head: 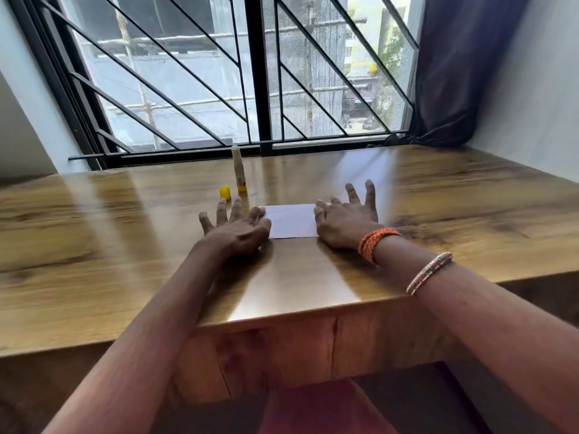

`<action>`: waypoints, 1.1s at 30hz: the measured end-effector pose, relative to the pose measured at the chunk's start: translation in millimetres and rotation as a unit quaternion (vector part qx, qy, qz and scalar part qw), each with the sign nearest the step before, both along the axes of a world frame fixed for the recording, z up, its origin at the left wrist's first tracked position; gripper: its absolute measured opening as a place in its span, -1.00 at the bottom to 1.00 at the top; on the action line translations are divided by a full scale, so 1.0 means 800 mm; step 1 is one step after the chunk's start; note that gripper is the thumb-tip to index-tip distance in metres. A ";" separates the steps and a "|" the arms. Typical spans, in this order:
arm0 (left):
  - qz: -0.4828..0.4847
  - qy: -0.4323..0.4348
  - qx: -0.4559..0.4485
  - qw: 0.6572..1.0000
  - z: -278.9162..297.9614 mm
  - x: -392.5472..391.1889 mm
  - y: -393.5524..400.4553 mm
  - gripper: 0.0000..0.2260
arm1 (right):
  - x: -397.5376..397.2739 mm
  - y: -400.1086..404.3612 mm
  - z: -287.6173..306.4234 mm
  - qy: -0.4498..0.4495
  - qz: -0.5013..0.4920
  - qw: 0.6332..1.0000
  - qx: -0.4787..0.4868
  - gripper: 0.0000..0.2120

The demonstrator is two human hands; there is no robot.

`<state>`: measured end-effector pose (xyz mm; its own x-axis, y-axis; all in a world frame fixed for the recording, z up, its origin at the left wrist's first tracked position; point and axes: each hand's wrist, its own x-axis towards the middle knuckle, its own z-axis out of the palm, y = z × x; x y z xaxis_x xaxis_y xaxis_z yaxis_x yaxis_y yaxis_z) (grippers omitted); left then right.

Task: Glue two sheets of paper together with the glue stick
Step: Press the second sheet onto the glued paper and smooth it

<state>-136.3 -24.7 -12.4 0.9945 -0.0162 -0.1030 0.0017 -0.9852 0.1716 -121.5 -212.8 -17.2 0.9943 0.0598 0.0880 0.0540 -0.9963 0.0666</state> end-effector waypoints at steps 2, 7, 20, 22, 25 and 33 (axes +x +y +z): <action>0.000 0.001 -0.003 1.000 0.001 -0.001 0.000 -0.53 | -0.002 -0.011 0.001 0.002 -0.017 1.000 -0.002 -0.48; -0.002 0.001 -0.016 1.000 -0.001 -0.004 0.001 -0.53 | -0.006 -0.019 0.002 0.010 -0.028 1.000 0.000 -0.49; 0.003 -0.009 0.038 0.999 -0.008 -0.005 0.015 -0.57 | -0.044 0.096 0.015 0.141 0.174 0.966 0.131 -0.50; 0.005 -0.009 0.017 1.000 -0.009 -0.003 0.019 -0.55 | -0.049 0.078 0.010 0.144 0.164 0.967 0.128 -0.44; 0.018 0.014 -0.040 0.999 -0.006 0.002 0.021 -0.55 | -0.069 0.046 0.006 0.120 0.162 0.976 0.079 -0.40; 0.016 0.017 -0.049 0.999 -0.007 0.001 0.020 -0.54 | -0.091 -0.013 0.005 0.079 0.100 0.991 0.037 -0.48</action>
